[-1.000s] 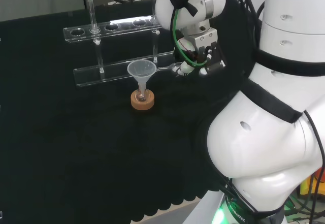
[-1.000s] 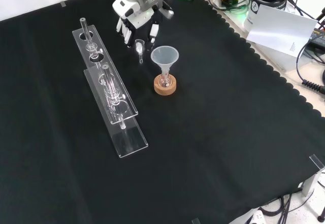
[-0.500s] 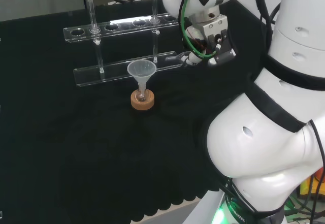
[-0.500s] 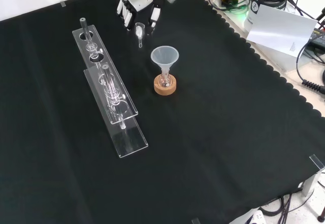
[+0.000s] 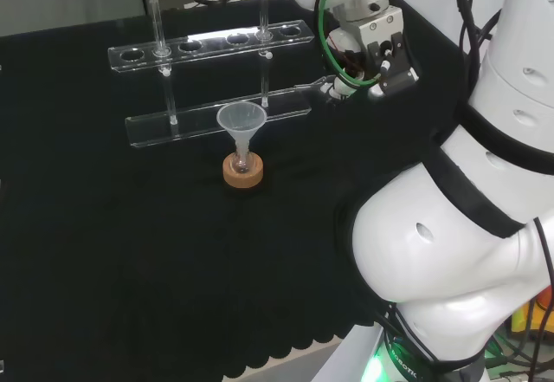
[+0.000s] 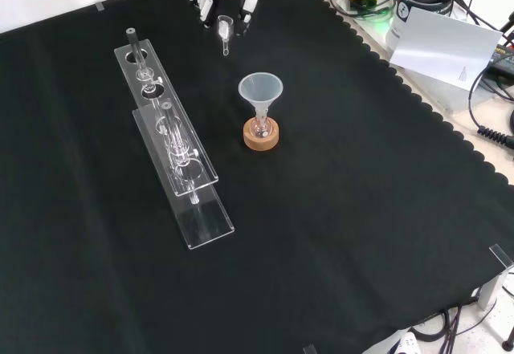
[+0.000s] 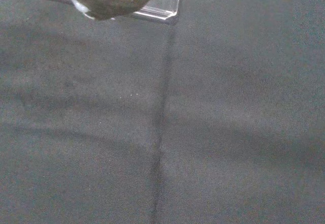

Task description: Pick up the weighing funnel.

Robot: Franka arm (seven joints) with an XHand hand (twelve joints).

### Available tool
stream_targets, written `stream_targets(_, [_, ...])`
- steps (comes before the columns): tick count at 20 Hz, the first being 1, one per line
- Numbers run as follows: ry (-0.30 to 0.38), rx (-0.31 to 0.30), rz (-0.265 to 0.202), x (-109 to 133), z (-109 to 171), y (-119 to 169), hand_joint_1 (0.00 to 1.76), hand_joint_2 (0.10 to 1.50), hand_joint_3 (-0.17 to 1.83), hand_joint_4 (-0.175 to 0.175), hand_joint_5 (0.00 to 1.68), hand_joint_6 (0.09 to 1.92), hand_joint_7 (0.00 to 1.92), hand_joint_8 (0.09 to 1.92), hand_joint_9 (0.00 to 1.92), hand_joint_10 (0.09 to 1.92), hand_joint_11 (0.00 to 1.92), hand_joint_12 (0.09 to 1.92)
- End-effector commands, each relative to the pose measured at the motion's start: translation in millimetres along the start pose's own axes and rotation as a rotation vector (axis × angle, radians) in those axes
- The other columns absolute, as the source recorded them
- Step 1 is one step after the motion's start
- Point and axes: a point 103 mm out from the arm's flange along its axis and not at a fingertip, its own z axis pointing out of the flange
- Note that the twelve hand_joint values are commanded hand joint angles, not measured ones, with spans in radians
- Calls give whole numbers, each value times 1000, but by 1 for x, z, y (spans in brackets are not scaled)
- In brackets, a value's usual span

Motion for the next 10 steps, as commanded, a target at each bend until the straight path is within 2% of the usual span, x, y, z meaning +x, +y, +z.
stream_targets(1, [-19,-10,7,7,-20,-11,1227,1021,128,49,1056,972,1053,870,1092,471,785,1093])
stream_targets(10, [-37,-16,-27,28,-40,-23,1228,1019,131,47,1058,971,1053,867,1093,471,801,1091])
